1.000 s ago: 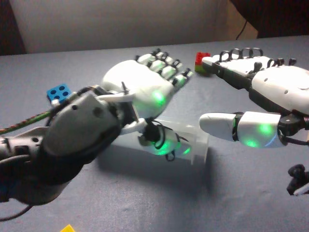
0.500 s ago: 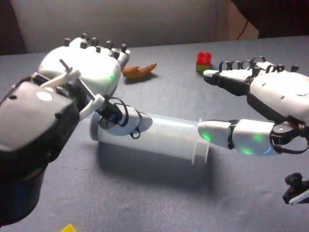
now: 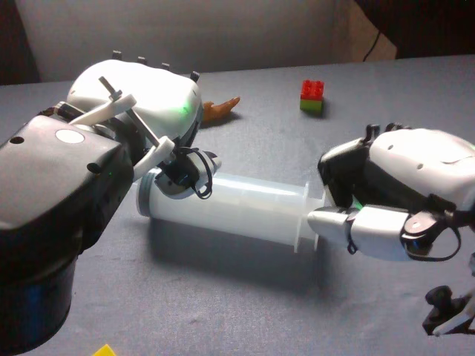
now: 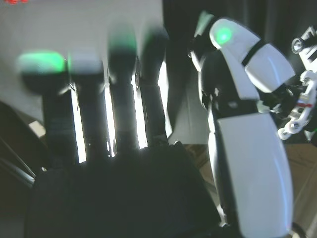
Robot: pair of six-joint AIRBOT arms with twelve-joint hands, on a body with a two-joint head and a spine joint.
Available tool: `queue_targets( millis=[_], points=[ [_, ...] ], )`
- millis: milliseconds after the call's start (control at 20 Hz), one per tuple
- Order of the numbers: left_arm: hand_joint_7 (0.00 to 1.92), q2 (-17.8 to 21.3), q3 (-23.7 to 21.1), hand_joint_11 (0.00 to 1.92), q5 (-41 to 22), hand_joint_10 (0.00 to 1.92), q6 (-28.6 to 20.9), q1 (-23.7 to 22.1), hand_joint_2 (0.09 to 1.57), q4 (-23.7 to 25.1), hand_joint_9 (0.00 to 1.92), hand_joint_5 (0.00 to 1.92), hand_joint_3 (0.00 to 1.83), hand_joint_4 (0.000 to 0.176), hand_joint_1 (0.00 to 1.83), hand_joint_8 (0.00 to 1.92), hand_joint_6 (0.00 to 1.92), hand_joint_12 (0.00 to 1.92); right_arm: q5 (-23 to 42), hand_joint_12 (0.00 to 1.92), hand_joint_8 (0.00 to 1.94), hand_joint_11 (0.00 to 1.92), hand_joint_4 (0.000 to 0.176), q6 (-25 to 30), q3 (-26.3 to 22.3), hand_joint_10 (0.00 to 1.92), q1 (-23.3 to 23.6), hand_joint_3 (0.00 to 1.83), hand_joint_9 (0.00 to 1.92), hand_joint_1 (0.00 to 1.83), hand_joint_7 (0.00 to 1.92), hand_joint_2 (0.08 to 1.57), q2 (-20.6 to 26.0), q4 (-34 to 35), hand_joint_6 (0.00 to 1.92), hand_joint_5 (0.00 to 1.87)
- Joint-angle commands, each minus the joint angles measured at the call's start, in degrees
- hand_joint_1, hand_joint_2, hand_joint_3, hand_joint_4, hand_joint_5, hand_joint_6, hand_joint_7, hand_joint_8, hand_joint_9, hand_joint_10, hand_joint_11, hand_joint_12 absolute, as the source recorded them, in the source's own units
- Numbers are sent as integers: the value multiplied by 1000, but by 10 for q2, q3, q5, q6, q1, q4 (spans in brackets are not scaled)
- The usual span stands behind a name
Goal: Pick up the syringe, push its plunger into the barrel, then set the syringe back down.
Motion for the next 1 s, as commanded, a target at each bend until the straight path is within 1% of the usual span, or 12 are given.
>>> queue_targets(
  millis=[0, 50, 100, 150, 200, 250, 300, 350, 550, 650, 800, 950],
  points=[
    [947, 3, 0, 1057, -24, 1920, 1, -7, 1324, 45, 1012, 905, 0, 66, 515, 1919, 1919, 1921, 53, 1921, 1941, 1610, 0, 7, -1, 1921, 7, 4, 1400, 678, 1150, 1210, 1, -26, 1921, 969],
    [1058, 3, 1, 1183, -26, 1921, -2, -5, 1332, 42, 1113, 1022, 2, 77, 483, 1921, 1921, 1921, 55, 1921, 1941, 1691, 0, 9, -1, 1921, 8, 10, 1486, 648, 1250, 1245, -1, -26, 1921, 1081],
    [1145, 3, 2, 1269, -28, 1921, -9, -2, 1338, 42, 1191, 1111, 2, 82, 471, 1921, 1921, 1921, 57, 1921, 1941, 1742, 0, 10, -1, 1921, 9, 14, 1555, 627, 1325, 1272, -3, -26, 1921, 1124],
    [1246, 2, 1, 1376, -32, 1921, -18, 2, 1394, 42, 1286, 1201, 0, 48, 373, 1921, 1921, 1921, 59, 1921, 1941, 1784, 0, 12, -1, 1921, 9, 12, 1611, 566, 1402, 1334, -4, -26, 1921, 1158],
    [1356, 1, 1, 1479, -38, 1921, -28, 7, 1462, 42, 1410, 1290, 0, 0, 257, 1921, 1921, 1921, 61, 1921, 1941, 1778, 0, 13, -1, 1921, 10, 13, 1604, 549, 1405, 1382, -5, -26, 1921, 1162],
    [1356, 0, 1, 1479, -41, 1921, -48, 15, 1462, 42, 1410, 1290, 0, 0, 257, 1921, 1921, 1921, 61, 1921, 1941, 1778, 0, 13, -1, 1921, 10, 13, 1604, 549, 1405, 1382, -5, -26, 1921, 1162],
    [1382, 0, 1, 1510, -42, 1921, -53, 20, 1460, 42, 1444, 1314, 0, 0, 264, 1921, 1921, 1921, 61, 1921, 1941, 1739, 0, 13, -1, 1921, 10, 8, 1578, 583, 1397, 1396, -6, -27, 1921, 1148],
    [1371, 0, 1, 1494, -42, 1921, -53, 23, 1445, 42, 1429, 1287, 0, 0, 313, 1921, 1921, 1921, 61, 1921, 1941, 1734, 0, 13, -1, 1921, 10, 8, 1574, 578, 1394, 1404, -6, -27, 1921, 1148],
    [1331, -3, 4, 1457, -42, 1921, -57, 30, 1428, 42, 1379, 1249, 0, 0, 363, 1921, 1921, 1921, 61, 1921, 1941, 1713, 0, 12, -1, 1921, 10, 8, 1551, 515, 1368, 1429, -8, -27, 1921, 1155],
    [1323, -9, 8, 1449, -42, 1921, -58, 32, 1407, 43, 1368, 1234, 0, 0, 420, 1921, 1921, 1921, 62, 1921, 1941, 1695, 0, 12, -1, 1921, 10, 5, 1539, 494, 1357, 1434, -9, -27, 1921, 1156],
    [1299, -17, 8, 1442, -42, 1921, -62, 34, 1408, 43, 1353, 1211, 0, 0, 438, 1921, 1921, 1921, 63, 1921, 1941, 1683, 0, 11, -1, 1921, 10, 3, 1533, 464, 1350, 1436, -10, -27, 1921, 1166],
    [1282, -18, 8, 1433, -42, 1921, -63, 34, 1417, 43, 1342, 1193, 1, 0, 418, 1921, 1921, 1921, 63, 1921, 1941, 1661, 0, 11, -1, 1921, 10, 0, 1511, 510, 1335, 1421, -10, -27, 1921, 1149]
  ],
)
